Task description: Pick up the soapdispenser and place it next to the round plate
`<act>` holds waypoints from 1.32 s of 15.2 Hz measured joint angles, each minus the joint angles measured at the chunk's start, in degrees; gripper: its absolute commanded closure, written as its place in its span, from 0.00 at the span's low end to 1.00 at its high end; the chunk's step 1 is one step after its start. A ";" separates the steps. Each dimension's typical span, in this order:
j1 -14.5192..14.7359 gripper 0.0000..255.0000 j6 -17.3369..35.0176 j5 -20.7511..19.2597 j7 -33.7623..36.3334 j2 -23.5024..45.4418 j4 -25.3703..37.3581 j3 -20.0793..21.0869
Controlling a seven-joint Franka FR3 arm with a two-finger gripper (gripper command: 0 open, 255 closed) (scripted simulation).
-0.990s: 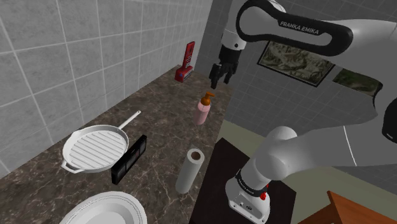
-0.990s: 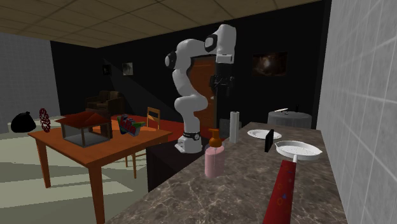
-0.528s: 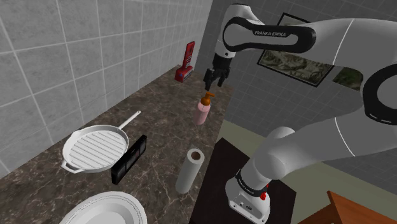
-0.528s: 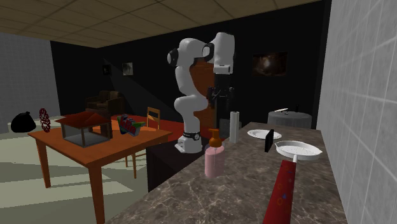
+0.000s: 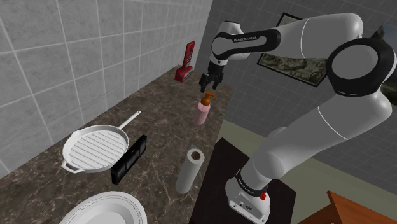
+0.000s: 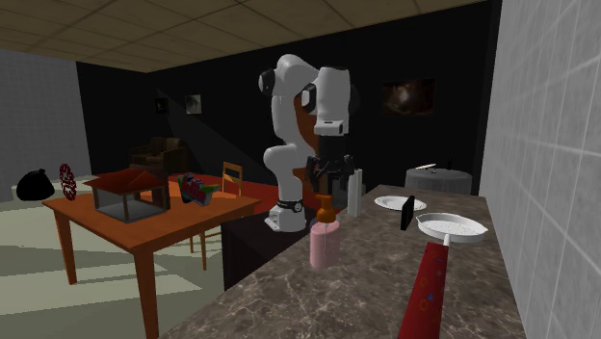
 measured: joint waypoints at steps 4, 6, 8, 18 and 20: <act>-0.19 0.00 2.94 0.55 -0.88 2.56 -0.29 -0.86; -0.26 0.00 4.49 0.62 -1.11 3.17 -1.21 -1.08; -0.24 0.00 6.34 0.79 -1.25 4.09 -2.18 -1.23; -0.23 1.00 7.47 0.84 -1.28 4.40 -2.84 -1.27; -0.23 1.00 7.44 0.85 -1.27 4.34 -2.76 -1.26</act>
